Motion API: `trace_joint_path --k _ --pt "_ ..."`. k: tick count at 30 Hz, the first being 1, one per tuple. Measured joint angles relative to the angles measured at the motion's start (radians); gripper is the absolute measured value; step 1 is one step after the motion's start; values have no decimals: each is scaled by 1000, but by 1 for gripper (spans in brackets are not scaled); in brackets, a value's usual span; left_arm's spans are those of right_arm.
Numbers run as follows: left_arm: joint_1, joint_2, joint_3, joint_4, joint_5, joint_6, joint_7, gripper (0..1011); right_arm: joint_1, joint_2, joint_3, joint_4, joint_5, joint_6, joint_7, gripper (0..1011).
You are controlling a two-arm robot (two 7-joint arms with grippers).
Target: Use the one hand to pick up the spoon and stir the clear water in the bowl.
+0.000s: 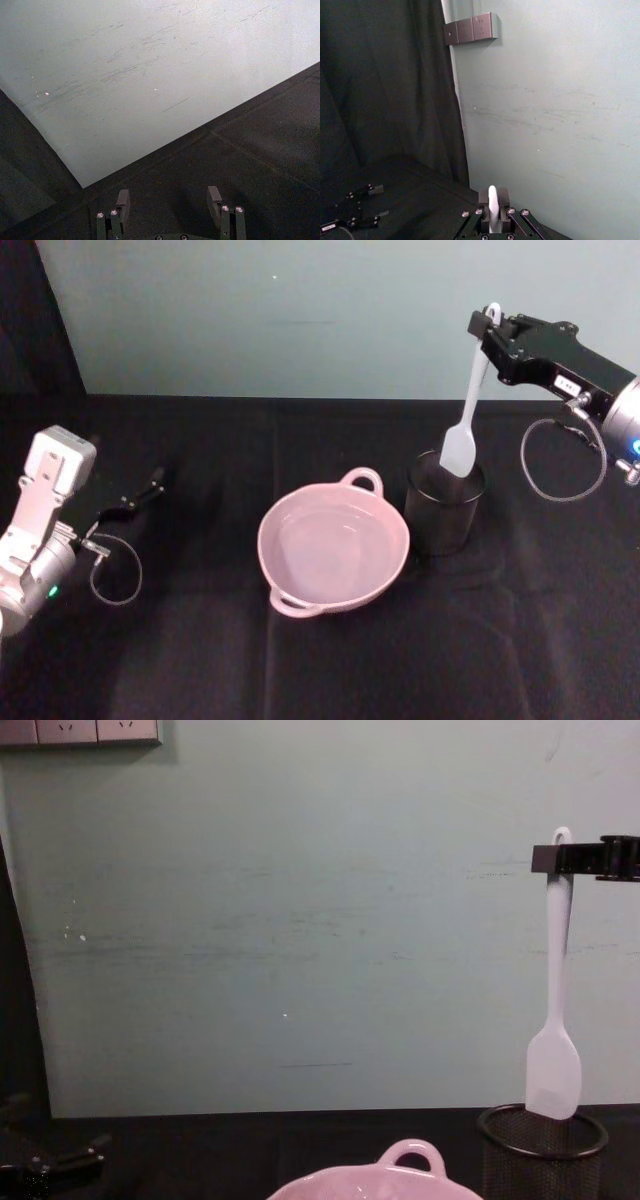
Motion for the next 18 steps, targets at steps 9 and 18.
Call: trace_joint_path --k 9,18 --pt "0 0 0 0 0 0 0 1011 -42 -3 22 -64 -4 -25 33 121" --pt "0 0 0 0 0 0 0 1011 -26 -60 -77 -71 -37 -26 112 121"
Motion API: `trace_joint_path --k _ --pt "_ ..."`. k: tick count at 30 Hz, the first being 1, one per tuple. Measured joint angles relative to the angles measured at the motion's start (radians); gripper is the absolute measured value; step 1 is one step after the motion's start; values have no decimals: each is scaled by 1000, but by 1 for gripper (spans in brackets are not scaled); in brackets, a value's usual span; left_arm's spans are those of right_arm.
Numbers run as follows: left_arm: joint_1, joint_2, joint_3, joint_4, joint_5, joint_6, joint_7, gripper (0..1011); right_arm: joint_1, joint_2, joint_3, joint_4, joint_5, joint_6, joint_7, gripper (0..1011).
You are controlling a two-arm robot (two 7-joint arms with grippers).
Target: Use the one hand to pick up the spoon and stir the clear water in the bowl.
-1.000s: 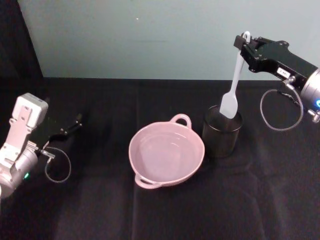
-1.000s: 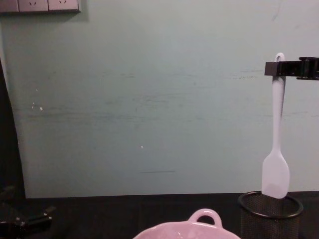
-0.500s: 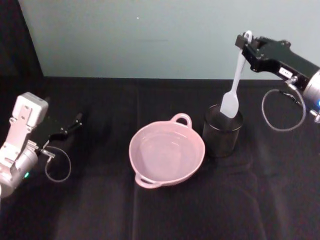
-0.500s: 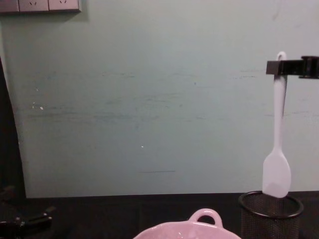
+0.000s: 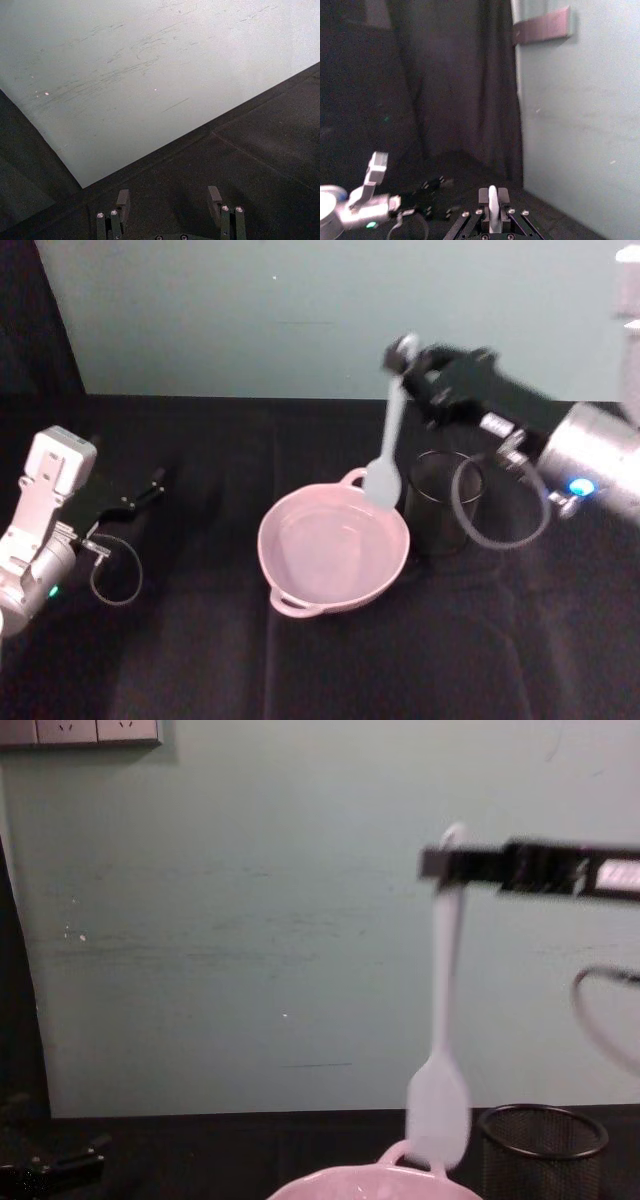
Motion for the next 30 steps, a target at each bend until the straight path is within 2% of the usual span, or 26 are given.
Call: trace_joint_path --k 2,5,7,11,20,27,30 --pt "0 0 0 0 0 0 0 1011 4 -17 -33 21 -18 0 12 121" --pt "0 0 0 0 0 0 0 1011 2 -32 -58 45 -33 -1 20 121" --pt "0 0 0 0 0 0 0 1011 -6 -48 -86 75 -54 -8 30 121" --pt "0 0 0 0 0 0 0 1011 -17 -68 -108 104 -75 -25 42 121" --pt "0 0 0 0 0 0 0 1011 -21 -113 -125 153 -91 -47 69 121" --pt "0 0 0 0 0 0 0 1011 5 -165 -132 210 -88 -62 90 121" --pt "0 0 0 0 0 0 0 1011 27 -197 -135 260 -79 -75 104 121"
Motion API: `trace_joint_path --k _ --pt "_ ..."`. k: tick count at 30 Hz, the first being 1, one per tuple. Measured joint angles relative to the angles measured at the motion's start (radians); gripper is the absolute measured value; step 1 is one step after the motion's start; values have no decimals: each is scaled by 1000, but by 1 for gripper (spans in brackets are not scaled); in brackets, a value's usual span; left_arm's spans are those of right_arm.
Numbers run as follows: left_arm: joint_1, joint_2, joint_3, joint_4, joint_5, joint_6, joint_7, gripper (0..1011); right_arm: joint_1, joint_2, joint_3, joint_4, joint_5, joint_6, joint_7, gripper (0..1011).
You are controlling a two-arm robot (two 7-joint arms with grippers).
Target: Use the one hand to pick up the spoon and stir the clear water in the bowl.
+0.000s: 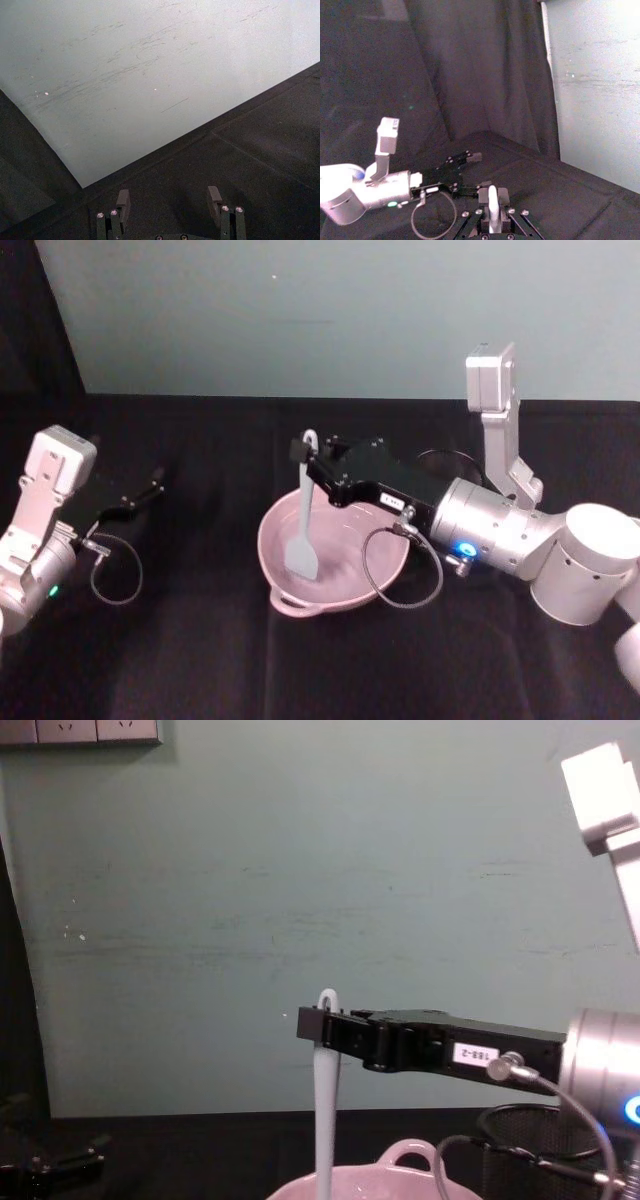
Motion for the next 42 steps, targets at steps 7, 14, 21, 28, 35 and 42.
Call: trace_joint_path --k 7,14,21,28,35,42 --pt "0 0 0 0 0 0 0 1011 46 -47 4 102 3 -28 13 121" --pt "0 0 0 0 0 0 0 1011 75 -58 26 162 -20 -54 3 121" --pt "0 0 0 0 0 0 0 1011 61 -30 70 158 -40 -66 -25 121" --pt "0 0 0 0 0 0 0 1011 19 7 101 97 -62 -68 -48 121" --pt "0 0 0 0 0 0 0 1011 -39 36 111 15 -87 -58 -56 121" --pt "0 0 0 0 0 0 0 1011 -76 32 97 -37 -96 -52 -50 121"
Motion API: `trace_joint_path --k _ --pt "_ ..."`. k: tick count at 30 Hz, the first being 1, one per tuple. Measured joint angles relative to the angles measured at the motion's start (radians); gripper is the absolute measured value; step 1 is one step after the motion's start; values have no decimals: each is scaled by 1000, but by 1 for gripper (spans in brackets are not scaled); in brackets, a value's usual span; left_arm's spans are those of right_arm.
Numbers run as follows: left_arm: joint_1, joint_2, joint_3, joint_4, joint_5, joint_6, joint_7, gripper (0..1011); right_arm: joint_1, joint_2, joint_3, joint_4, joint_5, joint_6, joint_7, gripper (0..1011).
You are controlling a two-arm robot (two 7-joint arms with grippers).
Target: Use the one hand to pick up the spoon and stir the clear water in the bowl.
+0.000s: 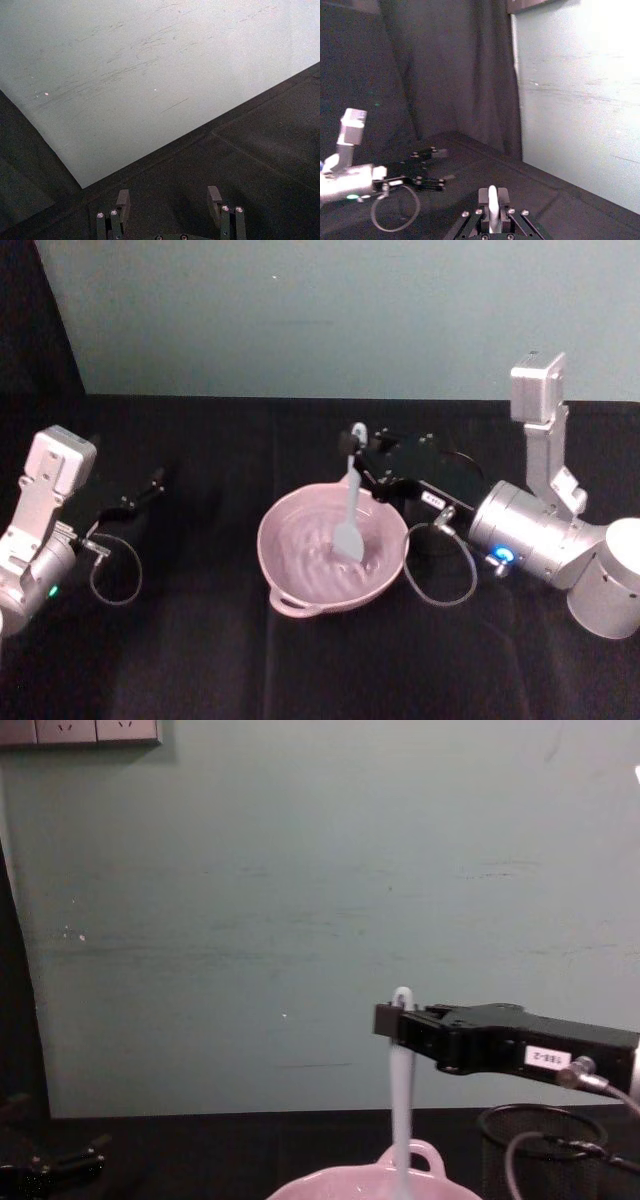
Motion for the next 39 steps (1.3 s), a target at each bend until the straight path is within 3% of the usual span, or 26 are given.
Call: trace_joint_path --k 12,22,29,39 --pt "0 0 0 0 0 0 0 1011 4 -49 -46 -12 -4 2 27 121" --pt "0 0 0 0 0 0 0 1011 66 -107 -64 87 11 -7 48 121" --pt "0 0 0 0 0 0 0 1011 99 -132 -32 175 19 -32 25 121" --pt "0 0 0 0 0 0 0 1011 88 -112 24 190 16 -48 -11 121"
